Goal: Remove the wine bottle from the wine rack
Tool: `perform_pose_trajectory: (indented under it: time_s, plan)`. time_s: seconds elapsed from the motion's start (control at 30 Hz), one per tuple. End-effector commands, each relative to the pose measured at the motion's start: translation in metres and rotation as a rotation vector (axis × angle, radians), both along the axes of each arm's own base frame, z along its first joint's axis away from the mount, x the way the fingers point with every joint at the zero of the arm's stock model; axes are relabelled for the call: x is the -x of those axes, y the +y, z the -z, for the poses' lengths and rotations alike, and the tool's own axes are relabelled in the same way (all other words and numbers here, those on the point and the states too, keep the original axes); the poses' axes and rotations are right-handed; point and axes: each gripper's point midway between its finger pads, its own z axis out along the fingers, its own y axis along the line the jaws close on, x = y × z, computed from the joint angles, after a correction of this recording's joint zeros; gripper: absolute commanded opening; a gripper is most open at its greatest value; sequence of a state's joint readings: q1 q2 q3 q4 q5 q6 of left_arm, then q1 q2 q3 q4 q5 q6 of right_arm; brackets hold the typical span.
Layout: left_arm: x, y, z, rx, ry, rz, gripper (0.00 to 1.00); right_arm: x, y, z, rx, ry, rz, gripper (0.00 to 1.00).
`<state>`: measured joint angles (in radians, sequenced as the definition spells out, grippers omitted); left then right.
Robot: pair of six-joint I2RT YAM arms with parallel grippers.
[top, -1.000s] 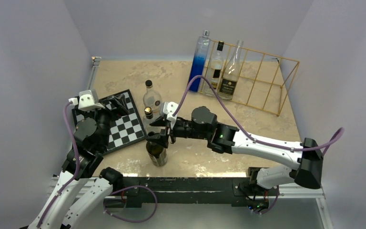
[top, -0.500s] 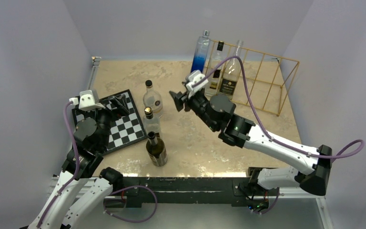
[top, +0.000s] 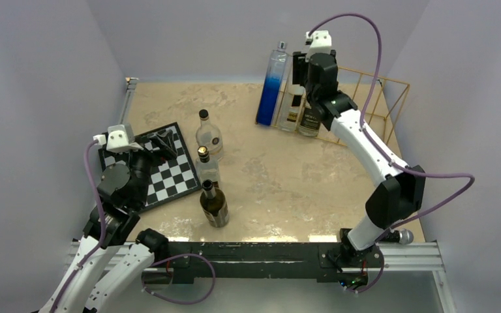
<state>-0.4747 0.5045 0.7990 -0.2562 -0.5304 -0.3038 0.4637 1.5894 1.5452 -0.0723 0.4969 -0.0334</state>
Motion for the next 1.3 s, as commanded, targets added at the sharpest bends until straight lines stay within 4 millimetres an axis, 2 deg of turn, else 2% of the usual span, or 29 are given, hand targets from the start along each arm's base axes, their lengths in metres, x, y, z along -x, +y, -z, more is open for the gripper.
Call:
perform_pose_trajectory:
  time_s: [0.0, 0.27, 0.4, 0.6, 0.8, 0.93, 1.0, 1.13, 1.27]
  plan:
    - [0.007, -0.003, -0.022, 0.04, -0.072, 0.035, 0.99, -0.025, -0.025, -0.002, -0.097, 0.053, 0.027, 0.65]
    - [0.006, -0.005, -0.023, 0.038, -0.069, 0.044, 0.99, -0.083, -0.054, 0.035, -0.174, 0.172, 0.061, 0.63]
    - [0.006, -0.007, -0.022, 0.037, -0.066, 0.054, 0.99, -0.102, -0.069, 0.056, -0.187, 0.197, 0.089, 0.63]
    - [0.007, -0.009, -0.024, 0.039, -0.072, 0.064, 0.99, -0.124, -0.09, 0.083, -0.195, 0.237, 0.125, 0.64]
    - [0.006, -0.009, -0.024, 0.038, -0.071, 0.068, 0.99, -0.141, -0.098, 0.11, -0.2, 0.277, 0.129, 0.62]
    - [0.006, -0.012, -0.025, 0.04, -0.073, 0.081, 0.99, -0.149, -0.102, 0.118, -0.205, 0.283, 0.131, 0.61]
    - [0.007, -0.013, -0.025, 0.039, -0.074, 0.088, 0.99, -0.153, -0.102, 0.117, -0.202, 0.269, 0.119, 0.56]
    - [0.007, -0.016, -0.025, 0.037, -0.083, 0.103, 0.99, -0.155, -0.104, 0.11, -0.169, 0.235, 0.087, 0.35]
    - [0.006, -0.017, -0.024, 0.034, -0.083, 0.111, 0.99, -0.145, -0.107, 0.088, -0.126, 0.166, 0.066, 0.17]
